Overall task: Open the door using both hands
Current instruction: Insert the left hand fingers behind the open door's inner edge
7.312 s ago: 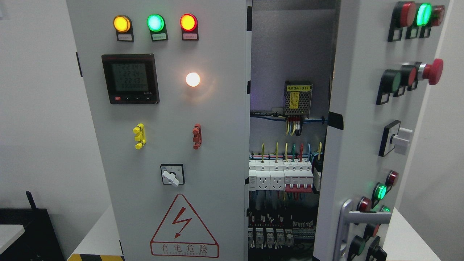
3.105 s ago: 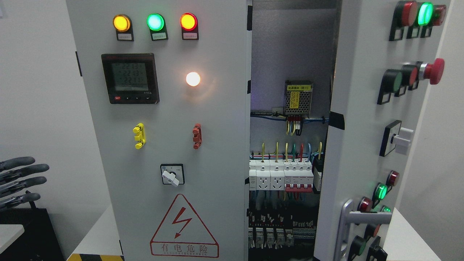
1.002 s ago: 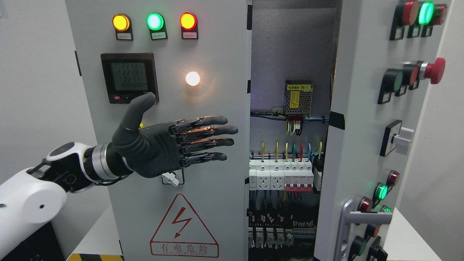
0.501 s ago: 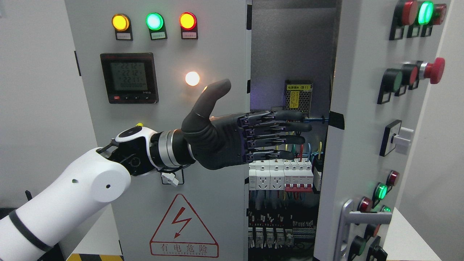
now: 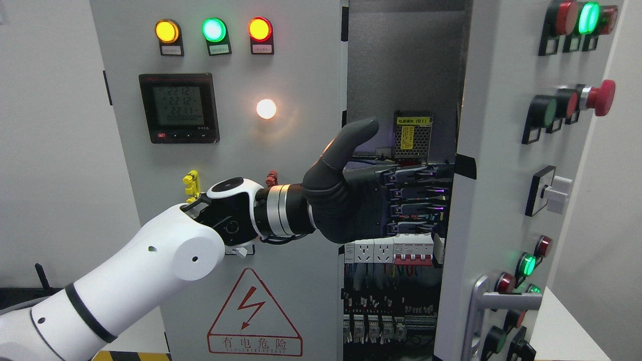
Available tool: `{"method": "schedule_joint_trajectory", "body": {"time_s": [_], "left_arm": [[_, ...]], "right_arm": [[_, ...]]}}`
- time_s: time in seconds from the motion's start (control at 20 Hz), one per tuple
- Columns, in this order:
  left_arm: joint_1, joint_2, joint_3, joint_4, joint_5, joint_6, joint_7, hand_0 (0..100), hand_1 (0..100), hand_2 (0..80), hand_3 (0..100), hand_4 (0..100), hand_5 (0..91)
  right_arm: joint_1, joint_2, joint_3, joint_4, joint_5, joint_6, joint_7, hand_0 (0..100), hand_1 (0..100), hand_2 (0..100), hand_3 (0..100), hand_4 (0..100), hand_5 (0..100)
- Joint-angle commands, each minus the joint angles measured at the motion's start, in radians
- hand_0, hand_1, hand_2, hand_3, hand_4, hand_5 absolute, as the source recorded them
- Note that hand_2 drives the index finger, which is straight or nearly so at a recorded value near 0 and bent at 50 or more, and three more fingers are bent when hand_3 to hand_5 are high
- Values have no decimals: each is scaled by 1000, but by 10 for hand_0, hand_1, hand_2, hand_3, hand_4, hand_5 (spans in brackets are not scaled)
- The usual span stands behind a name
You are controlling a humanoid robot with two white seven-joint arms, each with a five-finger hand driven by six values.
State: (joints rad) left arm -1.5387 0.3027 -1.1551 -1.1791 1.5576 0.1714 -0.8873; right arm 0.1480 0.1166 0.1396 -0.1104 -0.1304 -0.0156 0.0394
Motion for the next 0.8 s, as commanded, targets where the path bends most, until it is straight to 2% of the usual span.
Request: {"method": "schedule_joint_trajectory", "body": {"time_s": [0.0,0.2,0.35,0.75], "left_arm": [[-20,-109,-23,13,-7,-1,34,0,0,0,0,0,0],[-44,-131,-25,-16,-7,0,122,0,0,0,0,0,0],[-55,-131,-25,-59,-8,-1,163,0,0,0,0,0,0],[-61,-132,-25,-166,-7,-1,194,0,0,0,0,0,0]], "right_arm": [[-1,0,0,0,0,0,0,386,0,0,0,0,0],[-1,0,0,0,0,0,0,386,0,0,0,0,0],[1,0,0,0,0,0,0,386,0,0,0,0,0],[-1,0,0,0,0,0,0,386,0,0,0,0,0]]}}
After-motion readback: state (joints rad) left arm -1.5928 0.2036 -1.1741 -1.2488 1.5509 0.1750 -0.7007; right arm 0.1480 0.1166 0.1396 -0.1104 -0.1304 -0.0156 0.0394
